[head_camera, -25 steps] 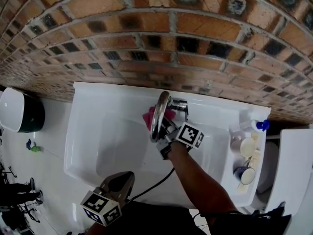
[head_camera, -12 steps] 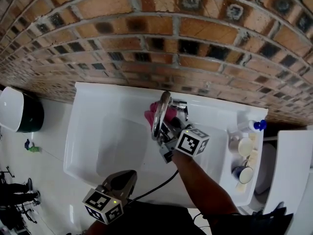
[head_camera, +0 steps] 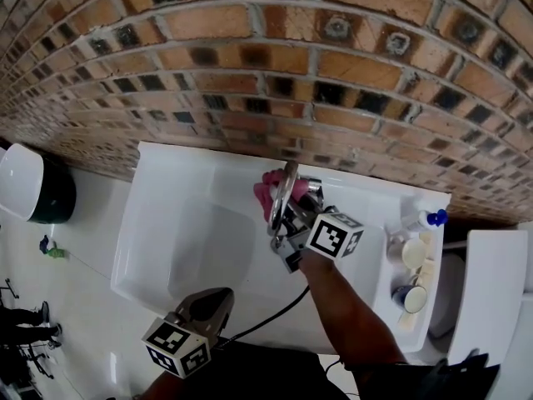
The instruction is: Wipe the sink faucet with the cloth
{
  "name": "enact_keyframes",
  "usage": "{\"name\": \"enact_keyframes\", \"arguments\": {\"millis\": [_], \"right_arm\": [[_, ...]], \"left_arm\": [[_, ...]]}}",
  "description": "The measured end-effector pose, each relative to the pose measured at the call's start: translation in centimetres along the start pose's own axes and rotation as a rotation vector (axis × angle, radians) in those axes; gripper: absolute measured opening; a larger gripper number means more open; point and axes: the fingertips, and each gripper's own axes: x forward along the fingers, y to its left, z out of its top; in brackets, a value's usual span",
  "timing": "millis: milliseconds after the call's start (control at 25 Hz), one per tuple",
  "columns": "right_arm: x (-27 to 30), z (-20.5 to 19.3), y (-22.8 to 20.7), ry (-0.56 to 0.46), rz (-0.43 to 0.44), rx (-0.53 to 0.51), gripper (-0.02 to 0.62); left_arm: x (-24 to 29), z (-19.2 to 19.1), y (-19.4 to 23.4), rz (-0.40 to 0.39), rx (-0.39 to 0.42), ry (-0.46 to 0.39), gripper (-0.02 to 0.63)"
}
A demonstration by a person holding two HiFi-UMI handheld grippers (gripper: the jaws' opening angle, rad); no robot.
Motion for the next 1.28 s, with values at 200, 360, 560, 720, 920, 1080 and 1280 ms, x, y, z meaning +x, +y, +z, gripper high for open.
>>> {"name": "enact_keyframes", "arguments": {"millis": [200,360,560,720,920,1080,1280], "right_arm": [[-0.1,0.9,1.7,0.010,0.023,-0.071,0.084],[-0.6,2.0,3.6,-0.004,0.061,-0.162,0.084],[-1.4,2.3,5.2,0.028,0.090,-0.342,0.084],[-2.2,2.1,5.7,0.041,0.097,-0.417,0.084],[-3.3,0.6,5.7,0.082,0.088,-0.461,0.084],[-4.3,-0.2,5.8,0.113,0.064,-0.553,0.083],[-5.3,-1.1,5.5,0.134,0.013,-0.594,0.083]], "left_arm": [[-0.6,0.3,-0.2,-0.004,0.005,-0.023,0.006],[-1.2,0.6,-0.2,-0.007,0.009,-0.041,0.006],[-1.7,0.8,-0.5,-0.020,0.022,-0.053,0.006],[-2.2,1.0,-0.9,-0.037,0.038,-0.060,0.006],[-2.8,1.0,-1.3,-0.061,0.052,-0.068,0.006],[-3.5,1.0,-1.2,-0.071,0.059,-0.077,0.006],[-4.1,0.9,-1.4,-0.098,0.074,-0.084,0.006]]}}
